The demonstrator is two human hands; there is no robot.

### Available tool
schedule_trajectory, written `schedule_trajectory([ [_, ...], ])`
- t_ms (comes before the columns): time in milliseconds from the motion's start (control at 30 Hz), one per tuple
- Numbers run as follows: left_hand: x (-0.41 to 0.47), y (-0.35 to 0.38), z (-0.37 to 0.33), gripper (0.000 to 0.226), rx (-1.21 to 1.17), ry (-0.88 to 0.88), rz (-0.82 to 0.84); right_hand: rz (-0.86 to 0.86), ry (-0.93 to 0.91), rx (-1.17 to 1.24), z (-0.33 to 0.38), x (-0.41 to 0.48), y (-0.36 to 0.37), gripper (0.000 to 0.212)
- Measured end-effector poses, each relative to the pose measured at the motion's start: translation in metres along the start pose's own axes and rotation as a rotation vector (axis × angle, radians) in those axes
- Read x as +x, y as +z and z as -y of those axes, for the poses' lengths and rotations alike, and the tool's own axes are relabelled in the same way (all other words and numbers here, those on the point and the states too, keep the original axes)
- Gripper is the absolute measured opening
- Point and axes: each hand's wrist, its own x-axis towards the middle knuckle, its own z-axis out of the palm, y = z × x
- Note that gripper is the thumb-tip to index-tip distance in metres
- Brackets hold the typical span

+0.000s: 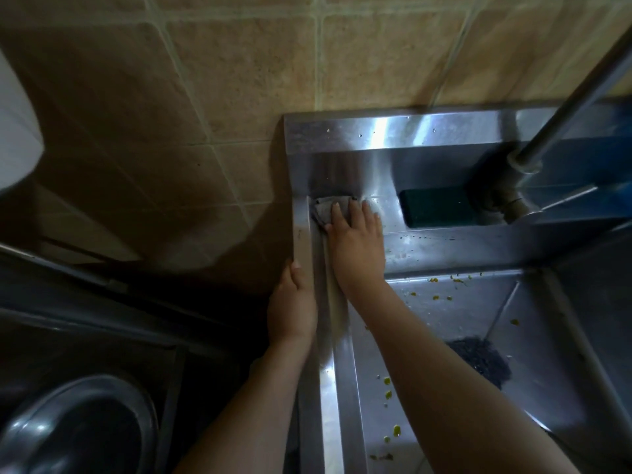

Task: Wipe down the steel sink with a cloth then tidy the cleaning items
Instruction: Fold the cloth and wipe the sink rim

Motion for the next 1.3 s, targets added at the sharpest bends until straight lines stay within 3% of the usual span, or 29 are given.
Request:
schedule_trajectory([
  [133, -0.002, 0.000, -0.001, 0.045, -0.008, -0.006, 0.003, -0.063, 0.031, -0.088, -0.019, 0.003, -0.003, 0.052],
  [267, -0.003, 0.000, -0.003, 0.045, -0.011, 0.002, -0.004, 0.031, 0.066, -0.164, -0.037, 0.007, -0.008, 0.047],
  [500, -0.003, -0.001, -0.002, 0.045, -0.020, 0.008, 0.009, -0.004, 0.215, -0.147, -0.052, 0.011, -0.012, 0.049],
  [733, -0.002, -0.001, -0.001, 0.044, -0.032, 0.010, 0.017, -0.057, 0.192, -0.051, -0.043, 0.012, -0.009, 0.045],
  [967, 0.002, 0.002, 0.002, 0.043, -0.014, 0.018, 0.000, -0.021, -0.014, 0.097, 0.000, 0.007, -0.002, 0.042],
  [1100, 0.001, 0.002, 0.002, 0.045, -0.012, 0.008, 0.007, 0.060, -0.090, 0.030, -0.006, 0.007, -0.004, 0.046],
  [1300, -0.002, 0.000, -0.001, 0.045, -0.017, 0.006, 0.004, 0.050, 0.021, -0.055, -0.037, 0.011, -0.008, 0.048],
])
